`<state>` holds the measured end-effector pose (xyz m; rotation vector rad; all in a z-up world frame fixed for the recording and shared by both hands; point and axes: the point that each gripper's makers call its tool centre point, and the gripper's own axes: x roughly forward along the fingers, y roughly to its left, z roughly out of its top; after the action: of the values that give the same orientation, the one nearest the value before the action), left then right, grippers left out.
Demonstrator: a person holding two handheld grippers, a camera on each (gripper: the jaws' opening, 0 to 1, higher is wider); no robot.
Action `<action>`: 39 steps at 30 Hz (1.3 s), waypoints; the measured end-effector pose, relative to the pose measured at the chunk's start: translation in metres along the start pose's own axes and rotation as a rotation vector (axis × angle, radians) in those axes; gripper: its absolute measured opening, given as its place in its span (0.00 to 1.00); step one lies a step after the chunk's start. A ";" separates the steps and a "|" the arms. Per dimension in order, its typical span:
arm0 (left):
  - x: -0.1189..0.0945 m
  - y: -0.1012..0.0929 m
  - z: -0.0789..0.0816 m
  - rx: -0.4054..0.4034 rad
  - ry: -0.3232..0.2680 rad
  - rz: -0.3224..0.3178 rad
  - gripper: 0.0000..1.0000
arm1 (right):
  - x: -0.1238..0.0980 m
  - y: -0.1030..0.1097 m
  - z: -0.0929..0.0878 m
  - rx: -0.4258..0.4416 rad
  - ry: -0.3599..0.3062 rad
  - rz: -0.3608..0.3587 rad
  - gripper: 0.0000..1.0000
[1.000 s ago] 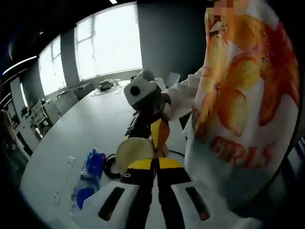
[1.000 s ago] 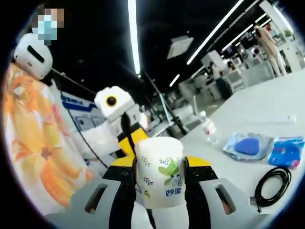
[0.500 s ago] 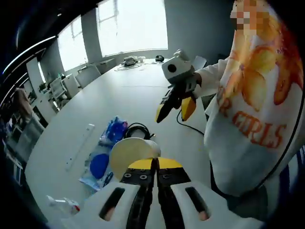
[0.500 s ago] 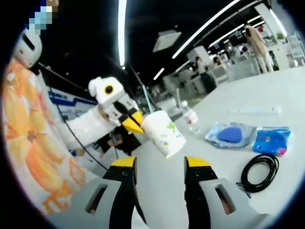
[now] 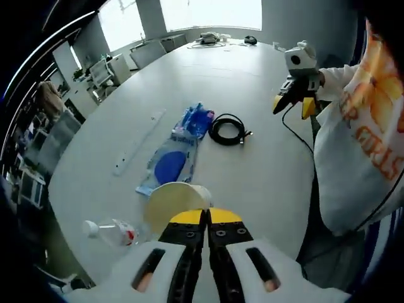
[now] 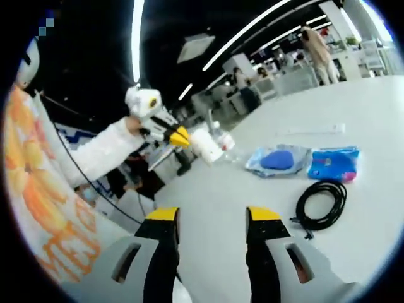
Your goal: Arrange the tabletop items into an orderly group along one side of the table until the central work area is clear of visible clutter.
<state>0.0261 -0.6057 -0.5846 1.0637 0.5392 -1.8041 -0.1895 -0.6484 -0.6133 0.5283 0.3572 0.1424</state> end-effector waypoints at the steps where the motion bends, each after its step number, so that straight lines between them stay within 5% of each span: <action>1: 0.001 0.010 -0.004 -0.037 0.030 0.026 0.00 | -0.001 -0.001 -0.002 -0.006 0.008 -0.009 0.40; 5: 0.007 0.038 -0.011 -0.035 0.124 0.076 0.00 | -0.006 -0.005 -0.009 0.025 0.009 -0.028 0.40; 12: 0.032 0.063 -0.023 0.081 0.260 0.088 0.00 | -0.009 -0.015 -0.015 0.062 0.010 -0.065 0.41; 17: 0.052 0.075 -0.021 0.039 0.240 0.063 0.00 | -0.012 -0.025 -0.015 0.079 0.014 -0.098 0.41; 22: 0.068 0.093 -0.034 0.056 0.312 0.075 0.00 | -0.017 -0.037 -0.014 0.114 -0.001 -0.129 0.41; 26: 0.080 0.101 -0.036 -0.005 0.298 0.070 0.00 | -0.019 -0.045 -0.018 0.133 0.003 -0.151 0.41; 39: 0.104 0.114 -0.045 -0.018 0.325 0.064 0.00 | -0.022 -0.056 -0.025 0.184 -0.003 -0.188 0.41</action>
<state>0.1279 -0.6774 -0.6869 1.3561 0.7053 -1.5762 -0.2166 -0.6896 -0.6553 0.6731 0.4174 -0.0736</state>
